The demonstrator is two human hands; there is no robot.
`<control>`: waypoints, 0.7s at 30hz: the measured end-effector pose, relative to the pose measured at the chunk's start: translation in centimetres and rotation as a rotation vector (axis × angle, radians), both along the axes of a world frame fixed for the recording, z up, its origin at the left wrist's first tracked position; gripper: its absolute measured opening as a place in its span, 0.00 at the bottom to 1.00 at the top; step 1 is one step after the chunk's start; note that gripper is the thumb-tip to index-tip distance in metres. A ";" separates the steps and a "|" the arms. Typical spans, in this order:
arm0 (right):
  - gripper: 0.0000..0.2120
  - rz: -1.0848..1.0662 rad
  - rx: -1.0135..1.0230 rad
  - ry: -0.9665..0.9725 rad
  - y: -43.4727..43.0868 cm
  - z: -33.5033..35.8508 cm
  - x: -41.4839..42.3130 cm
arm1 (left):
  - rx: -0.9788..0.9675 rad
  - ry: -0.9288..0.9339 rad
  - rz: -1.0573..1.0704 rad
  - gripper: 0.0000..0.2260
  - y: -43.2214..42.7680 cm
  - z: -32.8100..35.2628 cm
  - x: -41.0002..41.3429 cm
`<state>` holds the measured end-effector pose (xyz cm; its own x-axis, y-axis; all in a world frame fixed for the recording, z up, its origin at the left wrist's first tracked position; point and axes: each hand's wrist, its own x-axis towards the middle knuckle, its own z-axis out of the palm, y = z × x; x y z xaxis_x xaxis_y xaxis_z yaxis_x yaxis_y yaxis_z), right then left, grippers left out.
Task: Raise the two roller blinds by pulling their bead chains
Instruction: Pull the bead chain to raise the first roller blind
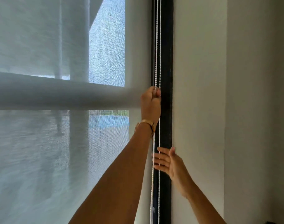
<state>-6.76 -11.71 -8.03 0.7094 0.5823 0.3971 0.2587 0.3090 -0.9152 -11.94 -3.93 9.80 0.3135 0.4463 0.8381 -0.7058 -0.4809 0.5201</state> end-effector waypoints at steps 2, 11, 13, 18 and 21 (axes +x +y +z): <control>0.30 -0.006 0.092 0.001 -0.4 3.8 0.6 | -0.010 0.067 -0.008 0.18 0.9 -3.4 0.9; 0.22 -0.024 0.141 -0.178 1.2 14.6 0.3 | -0.052 0.324 -0.049 0.18 1.9 -17.2 2.1; 0.19 0.011 0.159 -0.157 1.9 15.9 -0.3 | -0.062 0.360 -0.048 0.17 1.9 -19.2 1.9; 0.17 0.031 0.247 -0.085 3.0 20.1 -1.9 | -0.116 0.462 -0.103 0.16 0.2 -24.0 0.9; 0.17 -0.108 0.266 -0.118 3.4 21.5 -2.0 | -0.111 0.528 -0.089 0.19 -0.1 -26.1 0.5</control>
